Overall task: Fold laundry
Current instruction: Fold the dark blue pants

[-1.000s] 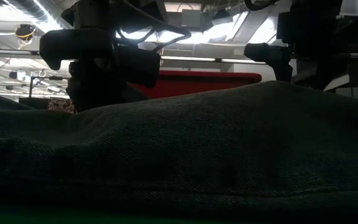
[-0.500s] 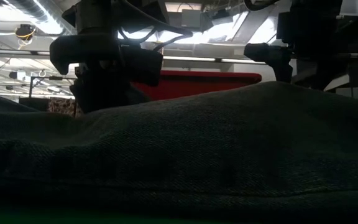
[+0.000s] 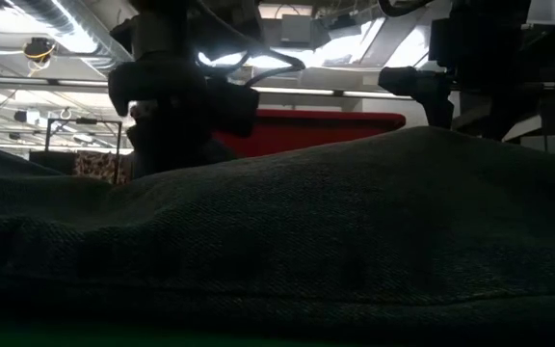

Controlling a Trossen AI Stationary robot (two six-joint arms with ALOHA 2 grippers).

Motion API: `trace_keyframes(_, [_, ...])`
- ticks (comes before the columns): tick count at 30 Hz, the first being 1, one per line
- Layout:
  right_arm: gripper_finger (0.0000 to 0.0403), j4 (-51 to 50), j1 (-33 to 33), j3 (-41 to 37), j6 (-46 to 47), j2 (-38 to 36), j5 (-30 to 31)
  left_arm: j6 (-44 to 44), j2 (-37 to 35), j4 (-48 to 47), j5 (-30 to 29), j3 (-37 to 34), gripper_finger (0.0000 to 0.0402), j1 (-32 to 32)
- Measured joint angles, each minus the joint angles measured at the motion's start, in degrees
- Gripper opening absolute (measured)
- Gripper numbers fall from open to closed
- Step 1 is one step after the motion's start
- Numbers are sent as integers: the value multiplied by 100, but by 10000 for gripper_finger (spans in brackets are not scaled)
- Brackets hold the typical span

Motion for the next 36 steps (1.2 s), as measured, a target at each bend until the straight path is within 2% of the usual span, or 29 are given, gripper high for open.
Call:
trace_keyframes(3, [160, 0, 0, 0, 0, 0, 0, 0, 0, -82, 141, 0, 208, -81])
trace_keyframes(7, [160, -2, 0, -1, 0, 0, -2, 26, 31, -279, -208, 0, 207, -208])
trace_keyframes(10, [160, -18, 2, -2, -2, 0, -32, 28, 103, -346, -230, 22, 207, -242])
trace_keyframes(16, [160, -191, 7, -2, 128, 0, -481, 27, 114, -346, -200, 22, 199, -205])
trace_keyframes(20, [160, -545, 13, -2, 435, 0, -641, 23, 118, -353, -220, 16, 161, -198])
trace_keyframes(28, [160, -1026, 571, -28, 1503, 0, -551, -168, 127, -368, -222, 9, 19, -126])
trace_keyframes(36, [160, -932, 1181, -690, 2802, 1, -590, -177, -114, -607, -199, -11, 3, 196])
